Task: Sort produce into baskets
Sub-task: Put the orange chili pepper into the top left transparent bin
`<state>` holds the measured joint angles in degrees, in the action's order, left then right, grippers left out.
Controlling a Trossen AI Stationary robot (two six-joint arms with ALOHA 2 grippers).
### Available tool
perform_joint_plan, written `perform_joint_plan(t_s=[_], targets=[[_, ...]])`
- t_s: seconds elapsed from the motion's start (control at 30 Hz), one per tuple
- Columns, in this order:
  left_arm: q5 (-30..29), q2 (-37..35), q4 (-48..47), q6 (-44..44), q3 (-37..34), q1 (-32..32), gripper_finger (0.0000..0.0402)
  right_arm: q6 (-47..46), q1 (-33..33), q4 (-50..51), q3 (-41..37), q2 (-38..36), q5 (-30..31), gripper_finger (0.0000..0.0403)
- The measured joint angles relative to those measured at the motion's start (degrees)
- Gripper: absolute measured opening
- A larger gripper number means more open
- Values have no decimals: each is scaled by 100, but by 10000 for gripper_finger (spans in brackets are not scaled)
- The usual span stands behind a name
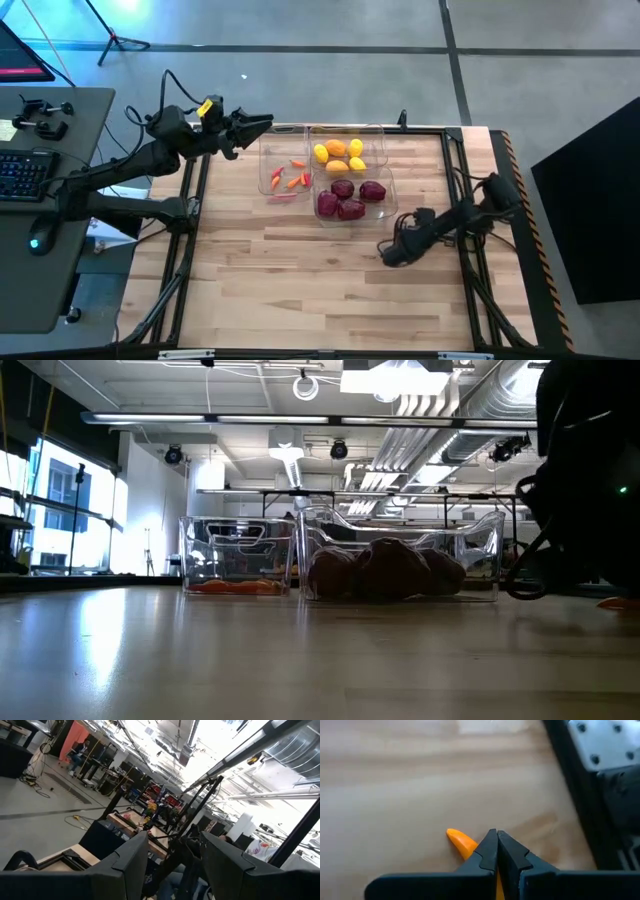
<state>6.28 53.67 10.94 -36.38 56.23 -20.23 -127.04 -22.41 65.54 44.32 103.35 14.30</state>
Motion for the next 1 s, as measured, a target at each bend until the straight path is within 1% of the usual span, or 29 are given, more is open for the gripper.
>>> perform_joint_plan(t_s=[0.23,0.37,0.53,0.67,0.73,0.8,0.93,1.0], targets=[[0,0,-4,0,0,0,167,2,-795,-108,477,0,-145,0],[0,0,-10,4,0,0,167,105,-1148,-366,774,0,-96,0],[0,0,-20,89,0,0,167,189,-1364,-1061,1129,4,425,0],[0,0,-52,101,0,2,167,501,-1306,-1893,1322,7,1117,0],[0,-2,-53,103,0,2,167,740,-1217,-2009,1443,7,1437,0],[0,-1,-52,105,0,2,167,967,-1142,-1675,1697,9,1726,0],[0,0,-52,105,0,2,167,1007,-1054,-66,2520,3,2275,0],[0,0,-55,107,0,2,167,1100,-1044,574,2926,-45,2340,0]])
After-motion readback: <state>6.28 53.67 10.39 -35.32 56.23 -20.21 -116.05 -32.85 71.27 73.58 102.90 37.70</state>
